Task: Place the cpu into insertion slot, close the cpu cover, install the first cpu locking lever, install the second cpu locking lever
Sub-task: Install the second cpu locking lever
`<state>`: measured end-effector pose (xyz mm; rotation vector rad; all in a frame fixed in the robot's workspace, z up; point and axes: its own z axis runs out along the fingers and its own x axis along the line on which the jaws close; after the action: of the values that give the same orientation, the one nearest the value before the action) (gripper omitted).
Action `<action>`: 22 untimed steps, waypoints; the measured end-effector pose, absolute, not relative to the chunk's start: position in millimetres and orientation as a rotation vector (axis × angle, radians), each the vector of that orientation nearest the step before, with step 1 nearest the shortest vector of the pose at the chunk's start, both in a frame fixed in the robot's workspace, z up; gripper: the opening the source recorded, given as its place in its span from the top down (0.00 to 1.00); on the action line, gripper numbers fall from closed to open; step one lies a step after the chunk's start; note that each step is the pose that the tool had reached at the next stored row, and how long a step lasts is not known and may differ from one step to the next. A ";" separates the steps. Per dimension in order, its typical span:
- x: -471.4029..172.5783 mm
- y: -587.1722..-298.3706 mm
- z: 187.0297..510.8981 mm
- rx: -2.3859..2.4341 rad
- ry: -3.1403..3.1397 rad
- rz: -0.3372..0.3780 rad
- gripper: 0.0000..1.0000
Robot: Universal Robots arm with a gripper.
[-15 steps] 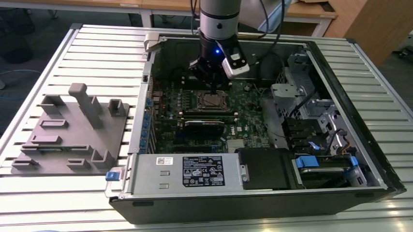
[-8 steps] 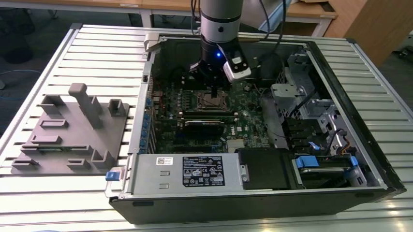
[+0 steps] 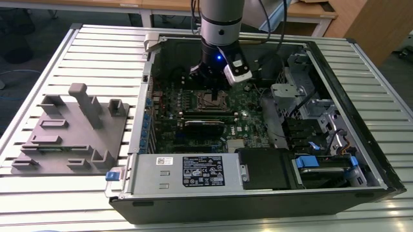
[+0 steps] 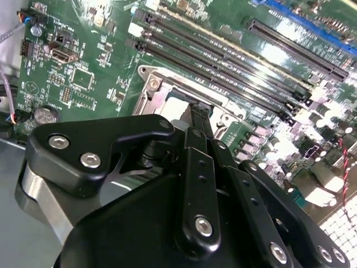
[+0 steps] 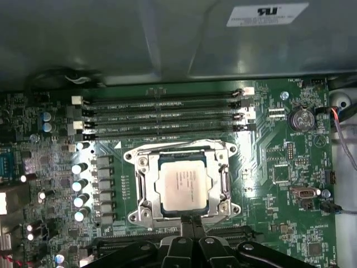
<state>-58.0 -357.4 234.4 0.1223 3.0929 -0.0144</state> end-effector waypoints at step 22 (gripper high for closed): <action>-57.8 -371.7 233.0 0.122 3.092 -0.014 0.90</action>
<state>-57.8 -371.7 233.0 0.1224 3.0924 -0.0144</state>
